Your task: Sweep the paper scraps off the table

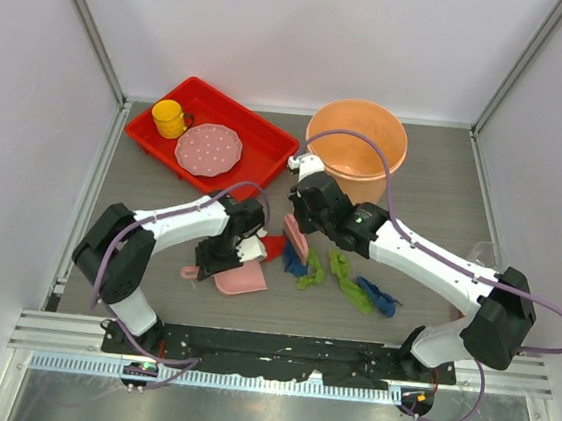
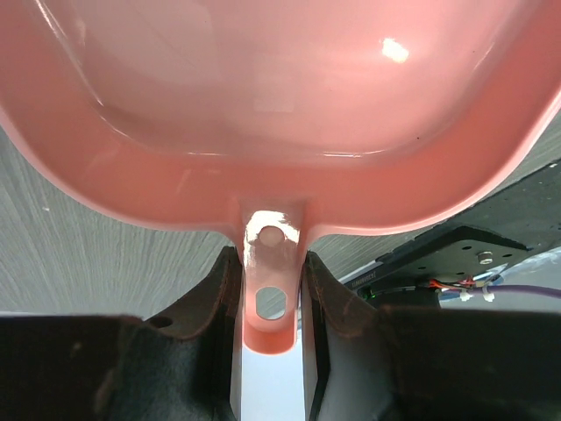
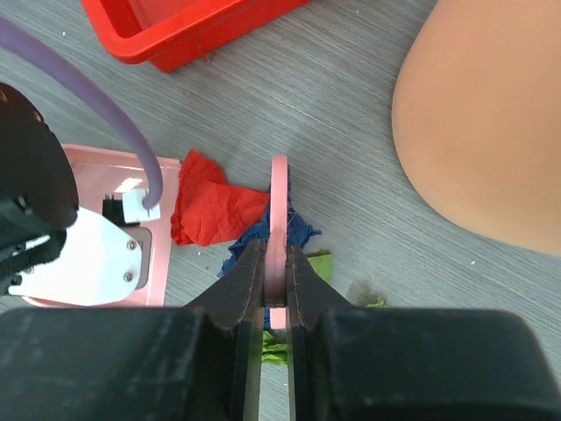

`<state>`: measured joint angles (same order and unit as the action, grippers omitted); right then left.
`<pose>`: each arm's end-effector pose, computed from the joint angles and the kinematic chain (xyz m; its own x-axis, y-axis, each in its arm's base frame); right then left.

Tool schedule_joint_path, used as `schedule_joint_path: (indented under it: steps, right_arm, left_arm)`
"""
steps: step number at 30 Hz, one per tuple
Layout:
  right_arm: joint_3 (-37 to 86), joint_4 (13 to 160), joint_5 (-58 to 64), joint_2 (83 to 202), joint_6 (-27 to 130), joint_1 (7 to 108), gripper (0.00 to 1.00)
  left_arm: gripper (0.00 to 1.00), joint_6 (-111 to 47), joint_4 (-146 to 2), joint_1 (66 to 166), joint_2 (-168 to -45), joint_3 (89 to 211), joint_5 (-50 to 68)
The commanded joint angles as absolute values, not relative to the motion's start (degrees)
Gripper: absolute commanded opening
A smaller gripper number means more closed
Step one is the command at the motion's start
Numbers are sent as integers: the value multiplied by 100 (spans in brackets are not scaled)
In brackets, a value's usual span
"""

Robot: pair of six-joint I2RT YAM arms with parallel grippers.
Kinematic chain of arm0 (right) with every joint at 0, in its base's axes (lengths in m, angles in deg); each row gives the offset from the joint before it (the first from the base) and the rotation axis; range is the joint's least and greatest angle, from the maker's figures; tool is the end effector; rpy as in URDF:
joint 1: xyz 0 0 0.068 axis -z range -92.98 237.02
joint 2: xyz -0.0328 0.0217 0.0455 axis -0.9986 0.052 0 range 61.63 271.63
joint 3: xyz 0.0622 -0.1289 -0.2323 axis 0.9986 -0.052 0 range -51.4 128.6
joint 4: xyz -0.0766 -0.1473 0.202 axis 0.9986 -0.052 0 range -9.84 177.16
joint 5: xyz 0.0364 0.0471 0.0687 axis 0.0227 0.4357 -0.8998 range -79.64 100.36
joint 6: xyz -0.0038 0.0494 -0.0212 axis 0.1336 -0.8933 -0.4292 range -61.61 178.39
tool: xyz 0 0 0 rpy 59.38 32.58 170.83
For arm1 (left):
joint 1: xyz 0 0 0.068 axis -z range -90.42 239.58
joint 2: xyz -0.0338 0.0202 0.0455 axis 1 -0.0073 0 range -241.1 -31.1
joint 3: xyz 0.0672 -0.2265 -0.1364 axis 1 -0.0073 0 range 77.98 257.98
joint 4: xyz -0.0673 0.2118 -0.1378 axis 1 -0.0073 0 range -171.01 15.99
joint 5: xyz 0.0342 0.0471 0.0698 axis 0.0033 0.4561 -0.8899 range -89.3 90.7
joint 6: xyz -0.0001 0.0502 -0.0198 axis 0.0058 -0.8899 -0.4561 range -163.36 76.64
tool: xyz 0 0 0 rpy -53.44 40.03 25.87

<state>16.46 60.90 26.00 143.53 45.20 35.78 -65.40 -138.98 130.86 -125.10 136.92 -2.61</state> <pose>0.2063 0.2416 0.3037 -0.5362 -0.3169 -0.7823 -0.5134 0.8581 0.0043 0.1925 -0.1661 0.1774 -0.4360 0.8812 0.1827 0.8952 0.4455 -0.0126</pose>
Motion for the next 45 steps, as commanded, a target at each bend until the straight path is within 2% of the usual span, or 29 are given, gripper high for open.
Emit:
schedule_joint_path:
  steps: [1,9,14,21,26,30,39,45]
  right_arm:
    - [1646,6483,2917,14257,4354,3596,1]
    - [1680,6895,2759,14389,4327,3613,1]
    - [1619,7353,2180,14450,4284,3605,1]
    - [1479,8011,1398,14425,3976,3605,1]
    - [1443,8127,1282,14249,3914,3605,1]
    - [1417,8013,1563,14003,3993,3605,1]
    - [1347,7100,3074,13308,4424,3605,1]
    - [1197,6958,3417,12992,4433,3613,1]
  left_arm:
    - [0,-6489,-13853,12913,-12383,13862,-466]
    - [0,-6454,-13493,12913,-12769,14100,-677]
    - [0,-6515,-13238,12913,-12778,14170,-668]
    - [0,-6533,-12965,12896,-12629,14117,-361]
    - [0,-6524,-12816,12686,-12392,14144,-53]
    - [0,-6507,-12737,12492,-12251,14153,307]
    - [0,-6594,-12526,12412,-11769,13854,624]
    - [0,-6603,-12691,12351,-11460,14055,800]
